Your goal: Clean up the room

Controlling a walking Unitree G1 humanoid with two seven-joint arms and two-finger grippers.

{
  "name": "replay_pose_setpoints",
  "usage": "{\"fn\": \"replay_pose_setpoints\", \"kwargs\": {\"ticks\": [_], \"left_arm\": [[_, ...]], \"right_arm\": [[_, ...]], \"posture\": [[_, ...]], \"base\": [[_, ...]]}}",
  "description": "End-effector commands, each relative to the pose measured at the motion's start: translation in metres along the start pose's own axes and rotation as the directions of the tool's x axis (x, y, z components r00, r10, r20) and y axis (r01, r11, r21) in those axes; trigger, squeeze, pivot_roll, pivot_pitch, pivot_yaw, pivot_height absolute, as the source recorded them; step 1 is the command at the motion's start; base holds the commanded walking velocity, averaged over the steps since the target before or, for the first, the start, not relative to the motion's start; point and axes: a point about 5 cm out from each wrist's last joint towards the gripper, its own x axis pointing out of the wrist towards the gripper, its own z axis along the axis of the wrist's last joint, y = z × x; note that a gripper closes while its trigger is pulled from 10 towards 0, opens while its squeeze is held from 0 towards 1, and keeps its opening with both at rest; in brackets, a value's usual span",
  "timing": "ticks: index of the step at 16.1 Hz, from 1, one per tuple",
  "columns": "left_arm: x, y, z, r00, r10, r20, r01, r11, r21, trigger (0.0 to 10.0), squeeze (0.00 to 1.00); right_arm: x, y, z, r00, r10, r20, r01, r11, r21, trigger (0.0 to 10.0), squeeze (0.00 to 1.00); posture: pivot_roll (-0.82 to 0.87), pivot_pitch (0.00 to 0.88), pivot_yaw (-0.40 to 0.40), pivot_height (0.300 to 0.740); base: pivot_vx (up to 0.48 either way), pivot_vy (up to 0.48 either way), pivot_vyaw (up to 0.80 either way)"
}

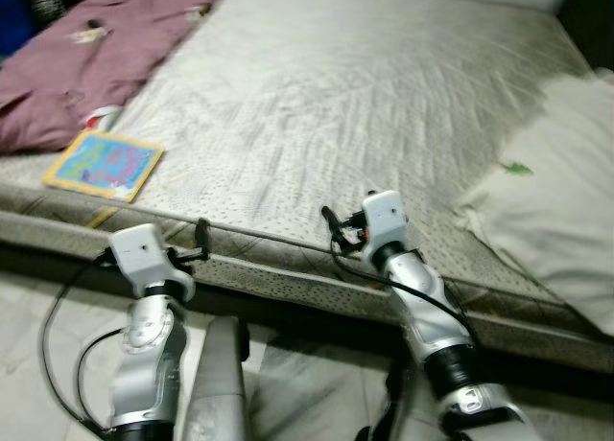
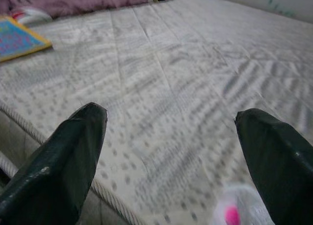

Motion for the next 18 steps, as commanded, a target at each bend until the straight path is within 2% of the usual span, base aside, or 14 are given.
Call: {"fn": "replay_pose_setpoints", "kwargs": {"ticks": [1,4,10,14,18], "left_arm": [[0.001,-0.008,-0.001,1.000,-0.025,-0.010,0.025,1.000,-0.006,10.0,0.00],[0.001,-0.009,-0.001,1.000,-0.028,-0.010,0.028,1.000,-0.007,10.0,0.00],[0.001,-0.009,-0.003,1.000,-0.019,-0.021,0.019,1.000,-0.005,10.0,0.00],[0.001,-0.008,-0.003,1.000,-0.002,-0.021,0.002,1.000,-0.007,10.0,0.00],[-0.005,-0.002,0.006,0.999,0.031,0.015,-0.031,0.999,0.023,10.0,0.00]], "right_arm": [[-0.003,-0.011,-0.002,1.000,-0.024,-0.011,0.024,1.000,-0.005,10.0,0.00],[-0.002,-0.011,-0.003,1.000,-0.021,-0.013,0.021,1.000,-0.004,10.0,0.00],[-0.002,-0.009,-0.004,1.000,-0.001,-0.020,0.001,1.000,-0.010,10.0,0.00],[-0.001,-0.007,-0.006,0.999,0.018,-0.032,-0.018,1.000,-0.003,10.0,0.00],[0.012,-0.001,-0.009,0.993,0.079,-0.083,-0.080,0.997,-0.011,10.0,0.00]], "posture": [[0.04,0.065,-0.061,0.544],[0.04,0.065,-0.061,0.544],[0.05,0.056,-0.065,0.544],[0.05,0.057,-0.066,0.489],[0.10,0.072,-0.071,0.489]], "base": [[0.277,0.000,0.00],[0.270,0.000,0.00],[0.000,0.000,0.00],[0.000,0.000,0.00],[0.000,0.000,0.00]]}}
